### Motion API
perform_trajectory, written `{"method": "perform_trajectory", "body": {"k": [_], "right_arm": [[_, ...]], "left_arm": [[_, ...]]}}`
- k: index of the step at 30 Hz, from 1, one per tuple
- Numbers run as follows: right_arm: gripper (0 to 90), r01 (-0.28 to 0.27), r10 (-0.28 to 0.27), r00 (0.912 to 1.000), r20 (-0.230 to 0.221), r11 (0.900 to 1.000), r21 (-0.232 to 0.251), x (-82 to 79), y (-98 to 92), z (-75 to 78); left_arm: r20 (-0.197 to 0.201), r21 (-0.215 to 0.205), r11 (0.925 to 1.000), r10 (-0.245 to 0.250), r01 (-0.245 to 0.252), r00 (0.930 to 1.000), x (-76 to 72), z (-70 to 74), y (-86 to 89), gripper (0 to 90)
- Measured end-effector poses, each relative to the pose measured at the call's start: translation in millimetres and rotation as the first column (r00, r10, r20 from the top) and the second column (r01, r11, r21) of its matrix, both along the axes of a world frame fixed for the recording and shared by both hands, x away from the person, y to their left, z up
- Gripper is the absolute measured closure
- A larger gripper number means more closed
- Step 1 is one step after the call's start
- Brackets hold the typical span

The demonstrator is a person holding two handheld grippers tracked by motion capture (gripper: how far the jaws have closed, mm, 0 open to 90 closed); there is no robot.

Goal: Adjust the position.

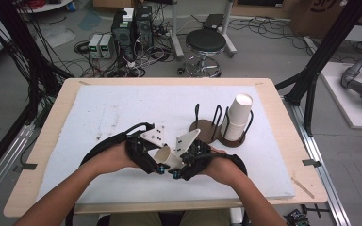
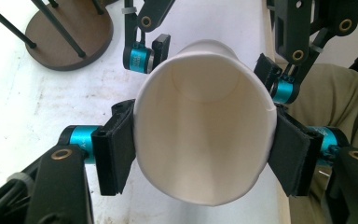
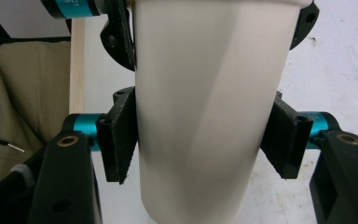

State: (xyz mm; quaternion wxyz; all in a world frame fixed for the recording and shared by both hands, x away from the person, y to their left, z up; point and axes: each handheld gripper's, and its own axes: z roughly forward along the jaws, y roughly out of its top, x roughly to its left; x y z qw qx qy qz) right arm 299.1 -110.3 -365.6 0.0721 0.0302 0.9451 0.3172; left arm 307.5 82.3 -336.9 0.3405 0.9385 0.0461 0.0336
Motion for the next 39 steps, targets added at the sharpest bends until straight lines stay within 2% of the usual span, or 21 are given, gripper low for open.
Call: {"method": "perform_trajectory", "body": {"k": [5,8,12,14,20,21,23,24,26,27,29,31,32,33,35,37,39], "right_arm": [[35.9,0.004,-0.004,0.9999,-0.013,1.0,0.015,0.7,-2.5,-3.4],[36.0,0.008,-0.007,0.9997,-0.024,0.999,0.032,1.2,-5.7,-6.2],[36.1,0.021,-0.017,0.9986,-0.05,0.998,0.065,2.9,-13.4,-10.1],[36.2,0.027,-0.02,0.9973,-0.071,0.995,0.098,4.1,-19.6,-11.8],[36.3,0.072,-0.054,0.9928,-0.107,0.983,0.168,6.3,-39.1,-13.5],[36.3,0.08,-0.061,0.9923,-0.108,0.98,0.182,6.4,-42.0,-13.8],[36.3,0.093,-0.07,0.9908,-0.116,0.973,0.209,6.4,-47.0,-14.4],[36.3,0.102,-0.077,0.9901,-0.117,0.97,0.22,6.3,-49.4,-14.7],[36.3,0.116,-0.091,0.9892,-0.115,0.965,0.235,6.0,-54.3,-16.0],[36.3,0.123,-0.097,0.9885,-0.116,0.963,0.24,5.5,-55.7,-16.6],[36.2,0.146,-0.121,0.9867,-0.109,0.954,0.262,4.3,-60.2,-18.1],[36.1,0.16,-0.135,0.9856,-0.103,0.941,0.298,2.4,-65.2,-21.1],[36.0,0.175,-0.155,0.9841,-0.086,0.934,0.312,1.3,-68.2,-22.1],[35.9,0.178,-0.16,0.9838,-0.08,0.927,0.331,0.5,-70.1,-23.3],[35.2,0.187,-0.176,0.9823,-0.065,0.908,0.375,-1.7,-76.1,-26.0],[34.9,0.206,-0.201,0.978,-0.057,0.885,0.417,-3.6,-82.4,-29.2],[34.8,0.221,-0.226,0.9731,-0.043,0.867,0.446,-6.2,-88.0,-31.7]], "left_arm": [[-0.011,-0.036,0.9993,0.013,-0.013,0.9999,-0.1,-4.8,0.6,29.5],[-0.024,-0.086,0.9962,0.013,-0.015,0.9996,0.3,-9.6,3.8,27.4],[-0.039,-0.164,0.9859,0.026,-0.033,0.9989,0.0,-16.4,11.1,22.6],[-0.044,-0.191,0.9806,0.034,-0.042,0.9984,0.0,-19.4,16.2,21.3],[-0.052,-0.279,0.9553,0.087,-0.098,0.9948,-0.1,-26.3,31.5,20.2],[-0.051,-0.301,0.9468,0.102,-0.113,0.9935,-0.2,-27.8,35.3,19.9],[-0.061,-0.332,0.9344,0.117,-0.131,0.9913,-0.6,-29.7,38.7,19.9],[-0.064,-0.356,0.9229,0.132,-0.146,0.9892,-1.1,-31.2,41.8,19.9],[-0.061,-0.382,0.9097,0.15,-0.162,0.9868,-1.9,-33.0,46.7,19.9],[-0.061,-0.4,0.9001,0.163,-0.174,0.9847,-2.4,-34.2,49.7,19.9],[-0.067,-0.442,0.8739,0.194,-0.203,0.9787,-3.5,-37.3,56.1,19.8],[-0.064,-0.488,0.8418,0.23,-0.231,0.9711,-5.4,-42.0,63.4,19.7],[-0.06,-0.498,0.8344,0.24,-0.237,0.969,-5.9,-43.6,66.0,19.6],[-0.062,-0.515,0.82,0.255,-0.249,0.9651,-6.6,-46.2,68.9,19.5],[-0.072,-0.549,0.7899,0.282,-0.274,0.9568,-7.8,-51.7,74.4,19.2],[-0.079,-0.576,0.7637,0.302,-0.291,0.9499,-9.0,-57.0,79.1,19.1],[-0.086,-0.592,0.7442,0.322,-0.309,0.9426,-10.3,-62.2,83.6,19.1]]}}
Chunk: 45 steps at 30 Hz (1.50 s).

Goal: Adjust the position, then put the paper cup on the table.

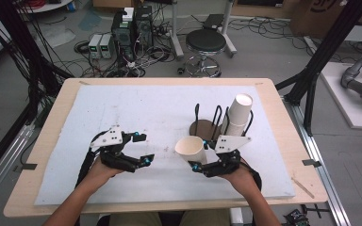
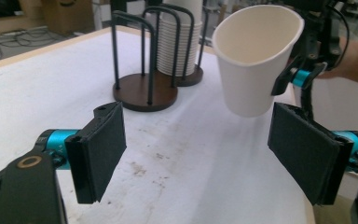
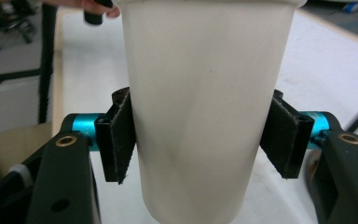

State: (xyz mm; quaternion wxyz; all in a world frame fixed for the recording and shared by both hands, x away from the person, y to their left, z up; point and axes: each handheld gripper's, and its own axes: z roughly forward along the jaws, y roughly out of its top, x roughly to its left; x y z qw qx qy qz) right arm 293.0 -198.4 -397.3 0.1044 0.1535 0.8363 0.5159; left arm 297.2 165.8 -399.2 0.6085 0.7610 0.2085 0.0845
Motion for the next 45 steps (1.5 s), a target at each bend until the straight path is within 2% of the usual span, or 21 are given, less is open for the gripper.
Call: {"method": "perform_trajectory", "body": {"k": [6,11,14,16,18,20,27,30,39,45], "right_arm": [[33.9,0.051,-0.053,0.9982,0.028,0.996,0.08,-6.7,-12.9,-5.7],[33.6,0.081,-0.086,0.9955,0.04,0.99,0.111,-8.8,-20.6,-7.7],[33.5,0.107,-0.114,0.9925,0.044,0.985,0.134,-9.3,-25.0,-8.3],[33.4,0.121,-0.129,0.9905,0.047,0.982,0.147,-9.7,-27.8,-8.8],[33.3,0.131,-0.14,0.9888,0.051,0.98,0.152,-10.1,-29.5,-8.5],[33.2,0.138,-0.148,0.9873,0.057,0.978,0.155,-10.4,-31.1,-7.8],[33.2,0.151,-0.165,0.9836,0.073,0.974,0.172,-9.6,-32.8,-5.3],[33.2,0.153,-0.168,0.9834,0.07,0.972,0.178,-8.8,-32.6,-4.4],[33.3,0.16,-0.177,0.9806,0.084,0.971,0.177,-9.7,-30.8,-5.4],[33.3,0.164,-0.181,0.9804,0.076,0.968,0.191,-8.7,-27.5,-6.3]], "left_arm": [[-0.007,-0.06,0.9972,0.045,-0.045,0.999,-1.1,-9.7,11.4,19.2],[-0.011,-0.104,0.9916,0.076,-0.077,0.997,-1.5,-16.1,21.6,19.4],[0.012,-0.116,0.9892,0.092,-0.09,0.9957,-2.1,-16.5,27.2,20.2],[0.048,-0.142,0.9844,0.112,-0.104,0.9926,-2.9,-17.8,31.6,20.3],[0.083,-0.138,0.9826,0.136,-0.124,0.9872,-3.7,-19.3,34.5,20.3],[0.085,-0.131,0.9808,0.156,-0.144,0.9841,-4.3,-20.2,37.9,20.2],[0.094,-0.149,0.9684,0.215,-0.2,0.9721,-5.5,-18.6,47.1,20.0],[0.085,-0.149,0.9656,0.227,-0.213,0.9701,-5.7,-19.9,50.0,20.0],[0.091,-0.138,0.9675,0.225,-0.212,0.9701,-6.4,-18.2,48.6,20.1],[0.089,-0.135,0.9663,0.232,-0.219,0.9686,-5.8,-19.6,49.3,20.0]]}}
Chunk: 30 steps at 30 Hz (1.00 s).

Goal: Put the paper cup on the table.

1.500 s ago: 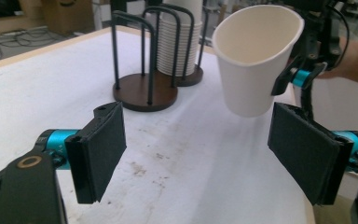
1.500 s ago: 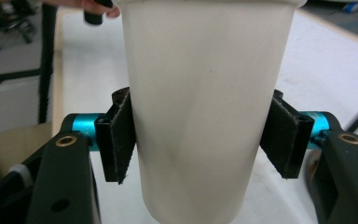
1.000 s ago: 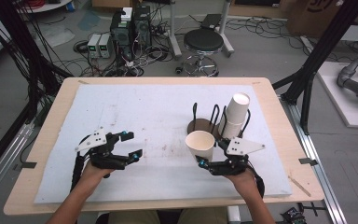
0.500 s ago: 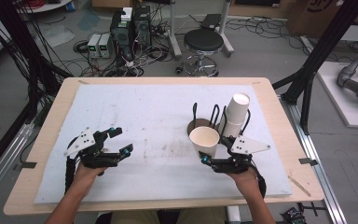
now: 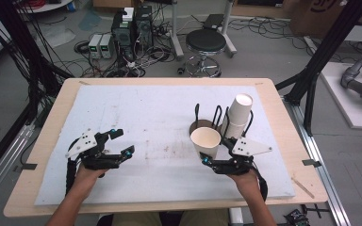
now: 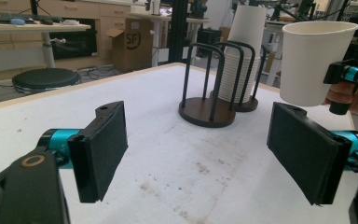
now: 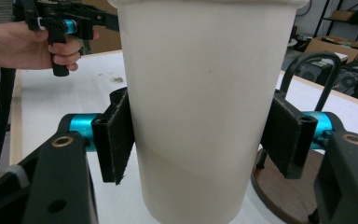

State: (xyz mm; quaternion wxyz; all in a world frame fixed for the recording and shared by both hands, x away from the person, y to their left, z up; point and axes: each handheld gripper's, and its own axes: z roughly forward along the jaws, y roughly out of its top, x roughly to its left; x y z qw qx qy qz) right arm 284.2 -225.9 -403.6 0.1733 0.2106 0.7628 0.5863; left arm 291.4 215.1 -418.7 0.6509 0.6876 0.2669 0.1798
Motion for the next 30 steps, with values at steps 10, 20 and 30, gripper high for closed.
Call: {"method": "perform_trajectory", "body": {"k": [10,20,30], "right_arm": [[33.3,-0.04,0.039,0.999,-0.023,0.999,-0.037,13.3,34.6,-6.2],[33.4,-0.049,0.047,0.9984,-0.033,0.996,-0.072,28.9,82.5,-15.2],[33.4,-0.018,0.009,0.9962,-0.087,0.994,-0.11,41.3,105.9,-32.9]], "left_arm": [[-0.003,0.005,0.9998,0.019,-0.019,0.9998,0.5,0.3,8.1,20.0],[-0.003,0.013,0.9995,0.028,-0.028,0.9996,-0.1,0.9,11.2,20.1],[-0.01,0.025,0.9993,0.029,-0.028,0.9995,0.5,-0.8,8.5,20.1]]}}
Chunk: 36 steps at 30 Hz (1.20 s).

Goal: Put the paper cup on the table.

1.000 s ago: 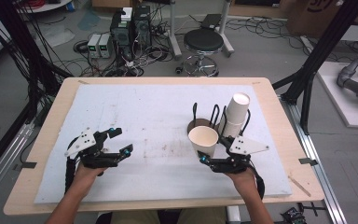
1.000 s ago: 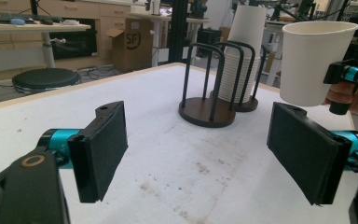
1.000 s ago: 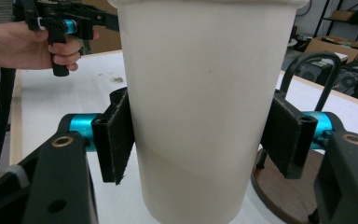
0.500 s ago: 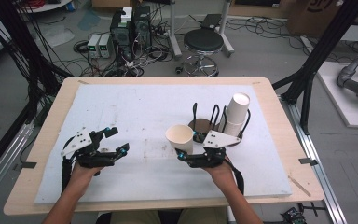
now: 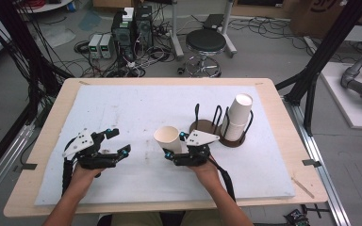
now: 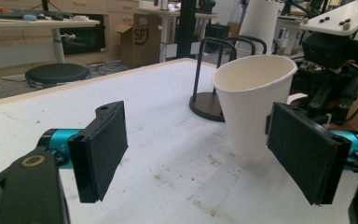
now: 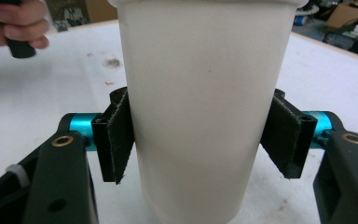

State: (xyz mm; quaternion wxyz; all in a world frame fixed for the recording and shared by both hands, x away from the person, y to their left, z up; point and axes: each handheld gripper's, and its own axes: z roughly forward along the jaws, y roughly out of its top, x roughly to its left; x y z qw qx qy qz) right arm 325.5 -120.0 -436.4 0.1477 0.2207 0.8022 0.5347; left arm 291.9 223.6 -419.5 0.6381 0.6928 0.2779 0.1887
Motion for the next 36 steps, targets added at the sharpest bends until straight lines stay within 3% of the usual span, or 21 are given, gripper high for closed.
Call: {"method": "perform_trajectory", "body": {"k": [5,12,16,24,32,36], "right_arm": [[33.3,0.018,-0.02,0.9986,-0.05,0.999,-0.032,6.6,5.0,-8.9],[33.3,0.038,-0.043,0.996,-0.078,0.997,-0.064,11.2,6.5,-13.8],[33.3,0.031,-0.038,0.9952,-0.091,0.997,-0.072,12.2,4.2,-12.9],[32.7,-0.004,-0.009,0.9959,-0.09,0.99,-0.144,8.2,-4.2,-8.2],[31.8,-0.049,0.03,0.9928,-0.116,0.985,-0.165,8.0,-16.0,-9.0],[23.9,-0.038,0.017,0.9917,-0.127,0.985,-0.169,8.1,-16.1,-9.5]], "left_arm": [[-0.003,0.007,1.0,0.0,0.0,1.0,0.4,-1.0,-0.6,20.2],[-0.012,0.003,1.0,0.007,-0.007,0.9999,1.5,-1.9,0.8,20.2],[-0.014,0.005,1.0,0.008,-0.008,0.9999,1.8,-2.1,1.0,20.2],[-0.021,0.013,0.9999,0.004,-0.004,0.9998,2.0,-2.6,0.0,20.4],[-0.029,0.017,0.9998,-0.003,0.004,0.9996,1.5,-3.7,-3.5,20.4],[-0.034,0.017,0.9998,-0.008,0.009,0.9994,1.3,-4.2,-4.5,20.4]]}}
